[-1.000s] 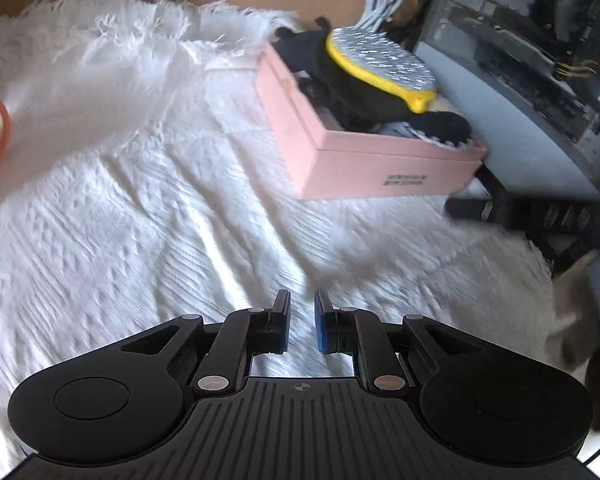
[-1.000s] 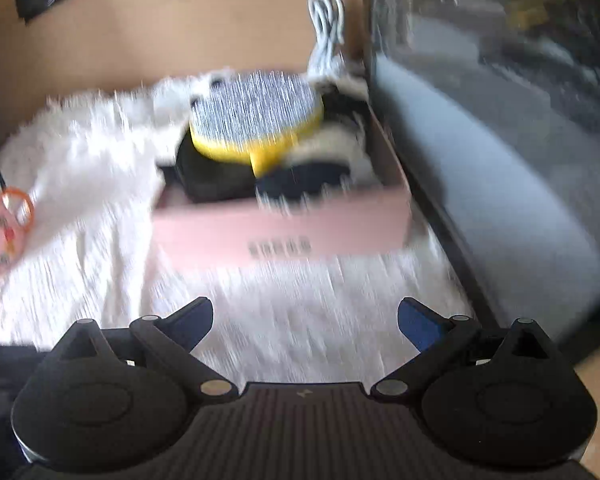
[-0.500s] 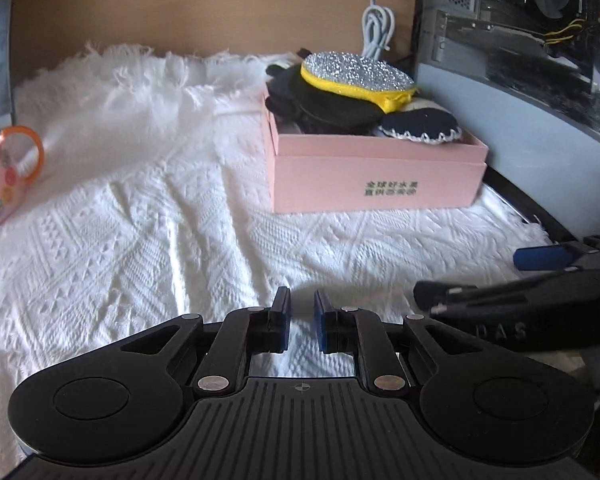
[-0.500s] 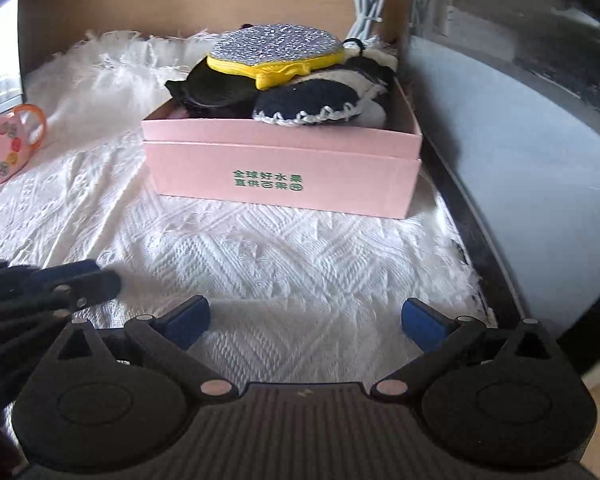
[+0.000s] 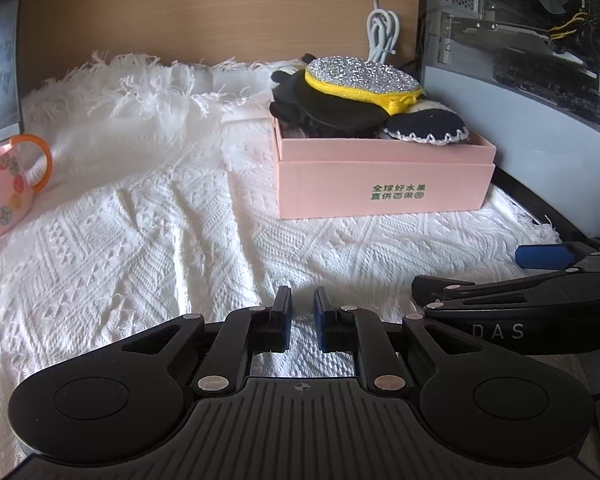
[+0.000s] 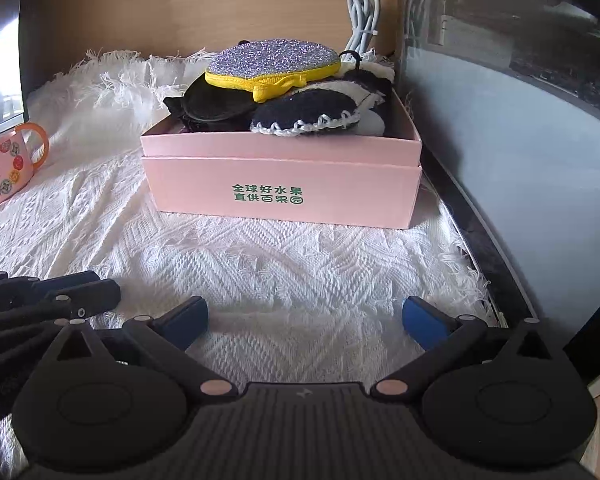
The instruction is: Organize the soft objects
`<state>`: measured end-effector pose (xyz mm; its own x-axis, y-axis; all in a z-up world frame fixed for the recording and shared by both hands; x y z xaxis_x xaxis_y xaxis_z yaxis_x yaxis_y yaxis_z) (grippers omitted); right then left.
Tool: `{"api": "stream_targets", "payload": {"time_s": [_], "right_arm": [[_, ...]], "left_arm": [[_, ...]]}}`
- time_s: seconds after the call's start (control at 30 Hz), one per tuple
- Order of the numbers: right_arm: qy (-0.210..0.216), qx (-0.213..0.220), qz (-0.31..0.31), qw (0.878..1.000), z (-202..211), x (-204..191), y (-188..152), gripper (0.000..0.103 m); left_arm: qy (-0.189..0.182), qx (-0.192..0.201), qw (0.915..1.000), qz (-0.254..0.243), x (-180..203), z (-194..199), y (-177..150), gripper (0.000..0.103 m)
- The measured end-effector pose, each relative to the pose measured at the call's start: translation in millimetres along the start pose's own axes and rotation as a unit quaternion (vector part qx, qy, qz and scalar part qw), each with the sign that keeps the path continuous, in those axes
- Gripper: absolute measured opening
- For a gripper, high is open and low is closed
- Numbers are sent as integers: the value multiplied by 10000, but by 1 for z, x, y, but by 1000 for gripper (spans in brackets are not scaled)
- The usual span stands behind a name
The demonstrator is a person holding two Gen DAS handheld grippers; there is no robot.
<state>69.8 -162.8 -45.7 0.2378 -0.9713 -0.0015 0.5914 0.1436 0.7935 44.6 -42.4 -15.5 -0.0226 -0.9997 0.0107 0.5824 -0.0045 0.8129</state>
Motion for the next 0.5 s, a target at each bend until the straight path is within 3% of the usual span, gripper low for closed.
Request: {"api": "stream_targets", "payload": {"time_s": [0.5], "right_arm": [[-1, 1, 0, 10000, 0, 0, 0, 103]], "left_arm": [[-26, 1, 10000, 45, -1, 0, 0, 14]]}}
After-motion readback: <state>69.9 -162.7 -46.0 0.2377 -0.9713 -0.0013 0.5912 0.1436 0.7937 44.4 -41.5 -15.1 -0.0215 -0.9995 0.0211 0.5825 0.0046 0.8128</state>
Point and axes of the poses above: each gripper's, at about its wrist camera, not at the fingertips, and z roughly against the way its jaws point, x to its right, y to its top, the point moved 5 cm from there along -z, roughly the way its jaws point, and after that the axes turned 3 degrees about y, right-handed, at the moved point
